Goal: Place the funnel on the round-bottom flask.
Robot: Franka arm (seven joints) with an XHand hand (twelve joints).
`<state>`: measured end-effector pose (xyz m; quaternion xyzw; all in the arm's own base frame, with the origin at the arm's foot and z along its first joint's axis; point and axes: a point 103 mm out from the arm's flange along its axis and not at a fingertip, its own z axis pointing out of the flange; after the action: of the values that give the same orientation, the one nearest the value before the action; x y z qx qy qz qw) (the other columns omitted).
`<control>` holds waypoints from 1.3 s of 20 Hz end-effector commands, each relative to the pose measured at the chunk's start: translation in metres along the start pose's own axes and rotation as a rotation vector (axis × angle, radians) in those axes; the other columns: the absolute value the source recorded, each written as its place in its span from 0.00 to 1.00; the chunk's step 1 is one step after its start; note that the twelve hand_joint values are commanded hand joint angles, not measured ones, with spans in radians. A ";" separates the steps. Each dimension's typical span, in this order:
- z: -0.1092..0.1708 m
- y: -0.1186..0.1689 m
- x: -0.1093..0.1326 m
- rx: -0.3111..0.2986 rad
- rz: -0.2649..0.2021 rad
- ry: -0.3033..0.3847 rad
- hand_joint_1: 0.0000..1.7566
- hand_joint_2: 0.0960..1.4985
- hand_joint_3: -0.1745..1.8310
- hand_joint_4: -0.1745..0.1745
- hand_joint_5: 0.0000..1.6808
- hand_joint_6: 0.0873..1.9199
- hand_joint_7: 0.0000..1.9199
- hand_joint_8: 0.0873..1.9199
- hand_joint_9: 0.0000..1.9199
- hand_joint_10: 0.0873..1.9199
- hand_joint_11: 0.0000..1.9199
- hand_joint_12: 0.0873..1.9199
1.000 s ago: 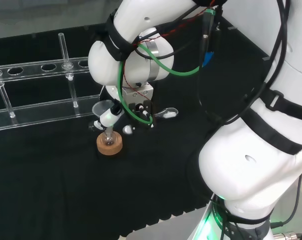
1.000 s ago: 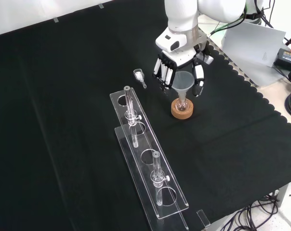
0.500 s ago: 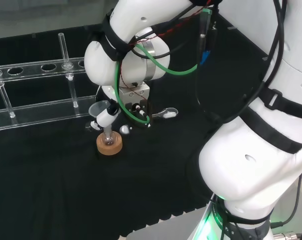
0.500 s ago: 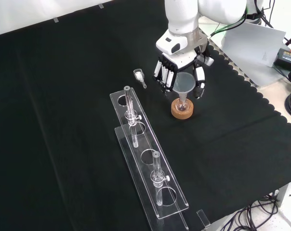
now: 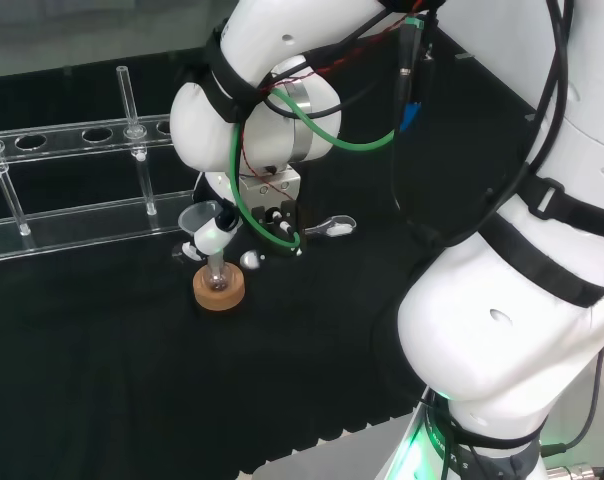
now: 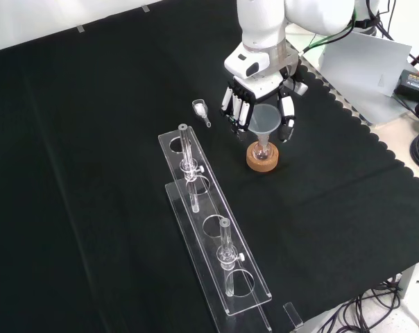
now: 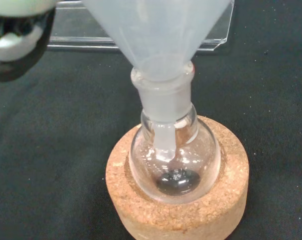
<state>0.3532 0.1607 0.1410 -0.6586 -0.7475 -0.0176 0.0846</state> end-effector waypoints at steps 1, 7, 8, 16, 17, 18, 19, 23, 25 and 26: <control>0.000 -0.002 0.000 0.009 -0.001 0.005 0.66 0.44 0.30 1.00 0.90 0.00 0.84 0.00 0.77 0.00 0.47 0.53; 0.002 -0.004 -0.003 0.062 -0.008 0.014 0.57 0.24 0.44 0.67 0.64 0.00 0.64 0.00 0.60 0.00 0.28 0.65; 0.001 -0.004 -0.003 0.064 -0.009 0.013 0.56 0.23 0.44 0.63 0.58 0.00 0.61 0.00 0.57 0.00 0.25 0.67; -0.001 -0.005 0.000 0.061 -0.018 0.002 0.49 0.25 0.38 0.56 0.44 0.00 0.51 0.00 0.49 0.00 0.17 0.71; -0.001 -0.005 0.000 0.059 -0.019 0.002 0.49 0.25 0.37 0.56 0.43 0.00 0.51 0.00 0.48 0.00 0.17 0.71; -0.002 -0.005 0.000 0.060 -0.020 0.001 0.49 0.25 0.37 0.55 0.43 0.00 0.50 0.00 0.48 0.00 0.16 0.71; -0.003 -0.004 0.000 0.058 -0.025 -0.001 0.48 0.25 0.37 0.55 0.42 0.00 0.50 0.00 0.48 0.00 0.16 0.71; -0.010 -0.004 0.001 0.054 -0.040 0.007 0.47 0.26 0.37 0.52 0.39 0.00 0.48 0.00 0.47 0.00 0.16 0.71; -0.016 -0.004 0.003 0.044 -0.050 0.015 0.44 0.26 0.36 0.51 0.34 0.00 0.46 0.00 0.45 0.00 0.15 0.72; -0.018 -0.004 0.004 0.040 -0.055 0.017 0.43 0.26 0.35 0.51 0.32 0.00 0.44 0.00 0.44 0.00 0.14 0.72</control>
<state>0.3506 0.1602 0.1513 -0.6418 -0.7599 -0.0021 0.1030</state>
